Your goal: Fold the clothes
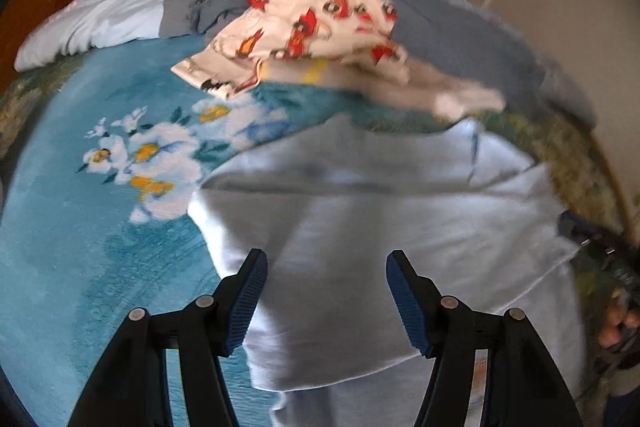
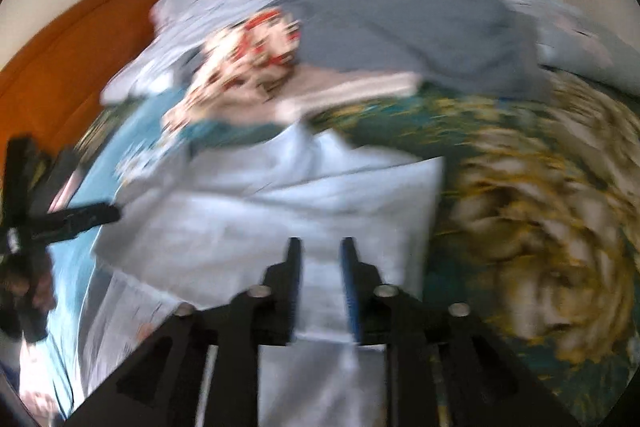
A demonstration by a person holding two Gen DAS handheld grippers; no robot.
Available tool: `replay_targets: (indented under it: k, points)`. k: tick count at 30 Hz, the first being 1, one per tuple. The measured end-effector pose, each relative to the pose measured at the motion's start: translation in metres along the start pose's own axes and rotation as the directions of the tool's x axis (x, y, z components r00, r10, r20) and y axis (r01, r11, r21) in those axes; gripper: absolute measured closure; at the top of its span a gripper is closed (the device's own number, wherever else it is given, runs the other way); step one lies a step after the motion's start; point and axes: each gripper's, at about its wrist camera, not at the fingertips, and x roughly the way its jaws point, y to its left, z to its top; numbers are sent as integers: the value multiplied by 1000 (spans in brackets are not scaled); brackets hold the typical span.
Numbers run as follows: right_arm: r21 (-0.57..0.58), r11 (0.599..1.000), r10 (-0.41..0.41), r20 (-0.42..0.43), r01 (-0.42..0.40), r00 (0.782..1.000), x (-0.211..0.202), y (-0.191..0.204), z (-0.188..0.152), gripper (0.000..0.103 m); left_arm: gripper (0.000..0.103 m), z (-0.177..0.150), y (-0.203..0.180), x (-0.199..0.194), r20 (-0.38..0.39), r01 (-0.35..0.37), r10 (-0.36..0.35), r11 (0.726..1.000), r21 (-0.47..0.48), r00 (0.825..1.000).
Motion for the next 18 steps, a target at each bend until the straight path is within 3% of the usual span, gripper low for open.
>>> replay_targets:
  k: [3, 9, 14, 18]
  points:
    - [32, 998, -58, -5, 58, 998, 3, -10, -5, 75, 37, -9, 10, 5, -24, 2, -3, 999, -35, 1000]
    - [76, 996, -34, -46, 37, 998, 15, -20, -11, 74, 36, -9, 8, 15, -45, -28, 27, 999, -23, 999]
    - [84, 996, 8, -27, -6, 1000, -2, -15, -11, 73, 36, -17, 20, -16, -28, 37, -40, 991, -129, 999]
    - [76, 997, 13, -31, -11, 999, -24, -18, -29, 62, 36, -53, 34, -46, -4, 97, -100, 972, -212, 995]
